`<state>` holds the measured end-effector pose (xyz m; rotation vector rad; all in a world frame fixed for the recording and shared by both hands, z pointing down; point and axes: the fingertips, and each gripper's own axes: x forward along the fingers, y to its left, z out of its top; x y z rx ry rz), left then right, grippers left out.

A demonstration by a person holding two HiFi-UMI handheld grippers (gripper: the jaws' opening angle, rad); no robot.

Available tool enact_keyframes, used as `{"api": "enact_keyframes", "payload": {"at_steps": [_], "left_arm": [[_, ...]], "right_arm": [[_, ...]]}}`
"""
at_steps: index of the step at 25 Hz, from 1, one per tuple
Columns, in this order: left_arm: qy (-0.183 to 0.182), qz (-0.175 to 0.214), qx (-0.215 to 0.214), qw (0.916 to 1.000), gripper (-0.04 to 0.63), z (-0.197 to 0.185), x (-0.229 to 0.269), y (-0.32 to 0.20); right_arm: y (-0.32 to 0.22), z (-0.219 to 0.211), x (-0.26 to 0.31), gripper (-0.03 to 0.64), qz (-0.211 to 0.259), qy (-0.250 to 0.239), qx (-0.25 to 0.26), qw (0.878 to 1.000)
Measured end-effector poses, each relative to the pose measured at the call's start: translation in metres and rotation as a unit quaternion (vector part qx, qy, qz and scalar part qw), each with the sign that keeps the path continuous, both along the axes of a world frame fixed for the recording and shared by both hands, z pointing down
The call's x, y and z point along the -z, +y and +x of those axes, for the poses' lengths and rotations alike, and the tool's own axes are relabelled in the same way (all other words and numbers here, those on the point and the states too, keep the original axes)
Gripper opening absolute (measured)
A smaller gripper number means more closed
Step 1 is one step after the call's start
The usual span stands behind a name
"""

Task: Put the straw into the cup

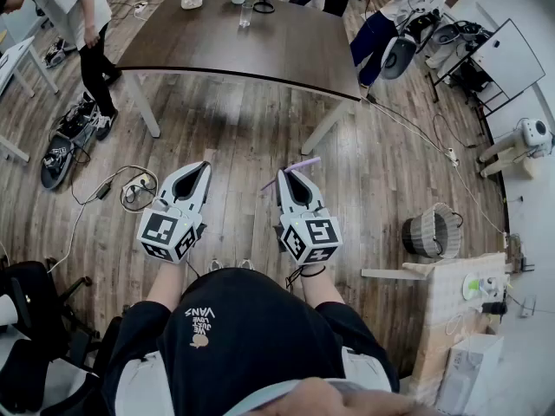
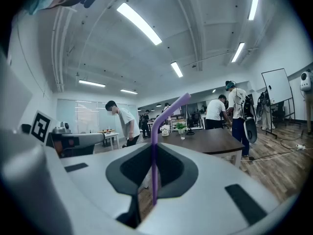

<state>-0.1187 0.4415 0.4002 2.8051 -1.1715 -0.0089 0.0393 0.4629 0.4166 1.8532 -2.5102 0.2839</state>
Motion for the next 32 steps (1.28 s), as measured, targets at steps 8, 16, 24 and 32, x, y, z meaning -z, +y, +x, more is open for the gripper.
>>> {"api": "enact_keyframes", "payload": {"at_steps": [8,16,24,32], "left_arm": [[0.002,-0.001,0.002,1.0,0.011,0.0,0.0,0.002],[0.001,-0.005,0.004,1.0,0.011,0.0,-0.003,-0.001],[0.005,-0.009,0.009,0.9999,0.011,-0.011,-0.004,-0.004],[0.009,-0.012,0.003,0.9999,0.011,-0.033,-0.009,-0.018]], "right_arm": [[0.001,0.0,0.001,0.035,0.0,0.0,0.002,1.0],[-0.003,-0.003,0.005,0.036,0.012,-0.019,0.016,1.0],[-0.006,-0.015,0.008,0.036,0.015,-0.016,0.021,1.0],[-0.018,-0.037,0.005,0.037,0.012,-0.007,0.018,1.0]]}}
